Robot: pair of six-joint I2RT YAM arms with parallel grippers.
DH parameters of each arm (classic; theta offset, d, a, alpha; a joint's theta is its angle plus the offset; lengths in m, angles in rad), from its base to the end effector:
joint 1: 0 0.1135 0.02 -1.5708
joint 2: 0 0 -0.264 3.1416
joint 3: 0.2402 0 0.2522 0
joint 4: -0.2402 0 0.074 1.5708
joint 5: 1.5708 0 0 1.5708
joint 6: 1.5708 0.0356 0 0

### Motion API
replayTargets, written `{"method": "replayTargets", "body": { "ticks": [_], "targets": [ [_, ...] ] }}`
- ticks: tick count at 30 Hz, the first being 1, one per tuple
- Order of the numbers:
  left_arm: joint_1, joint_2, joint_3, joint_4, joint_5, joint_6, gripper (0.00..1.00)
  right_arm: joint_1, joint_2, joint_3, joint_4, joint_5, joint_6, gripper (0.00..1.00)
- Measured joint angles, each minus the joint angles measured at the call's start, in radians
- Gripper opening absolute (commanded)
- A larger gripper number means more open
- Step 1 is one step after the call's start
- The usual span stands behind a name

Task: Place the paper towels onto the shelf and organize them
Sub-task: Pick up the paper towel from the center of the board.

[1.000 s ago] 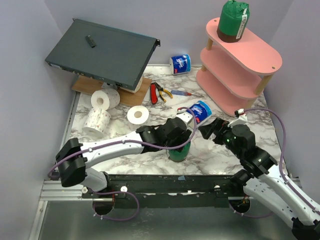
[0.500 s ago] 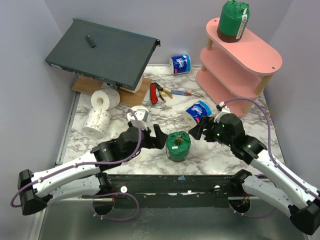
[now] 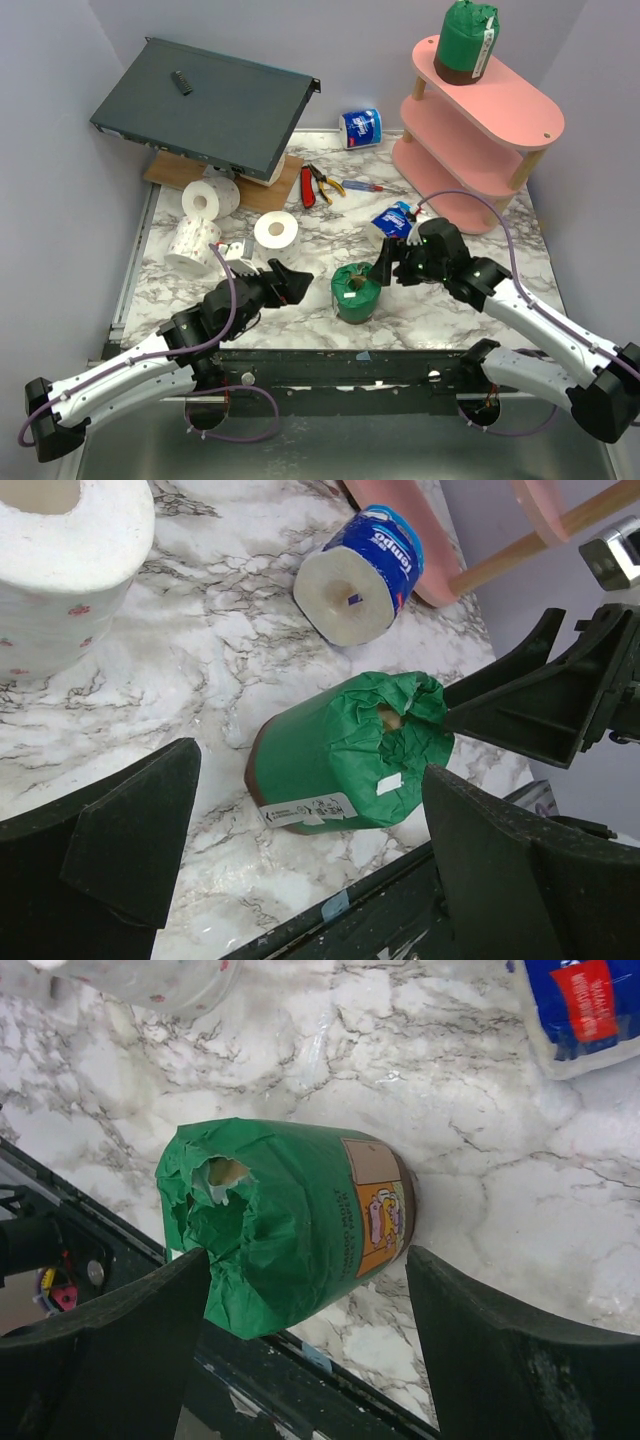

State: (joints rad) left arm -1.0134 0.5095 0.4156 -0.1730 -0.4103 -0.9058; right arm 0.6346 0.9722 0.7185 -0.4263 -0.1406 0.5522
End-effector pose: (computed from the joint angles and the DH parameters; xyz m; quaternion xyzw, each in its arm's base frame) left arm 0.0871 -0.1129 0.2509 -0.0816 0.7838 -0.3936 0.4735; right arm 0.1648 0.1275 0.2595 -0.0673 0.8982 0.2929 0.3208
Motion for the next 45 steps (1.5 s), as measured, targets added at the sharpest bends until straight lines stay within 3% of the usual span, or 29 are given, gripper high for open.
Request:
{"method": "replayTargets", "body": {
  "ticks": [8,18,45],
  "targets": [
    [0.005,0.028,-0.001,0.0,0.005,0.0,0.96,0.101,0.107,0.056,-0.025,0.032,-0.011,0.83],
    [0.006,0.042,-0.042,0.016,0.026,-0.008,0.95,0.131,0.192,0.07,-0.038,0.144,0.009,0.72],
    [0.006,0.013,-0.113,0.039,0.065,-0.058,0.94,0.214,0.294,0.107,-0.037,0.247,0.064,0.43]
  ]
}}
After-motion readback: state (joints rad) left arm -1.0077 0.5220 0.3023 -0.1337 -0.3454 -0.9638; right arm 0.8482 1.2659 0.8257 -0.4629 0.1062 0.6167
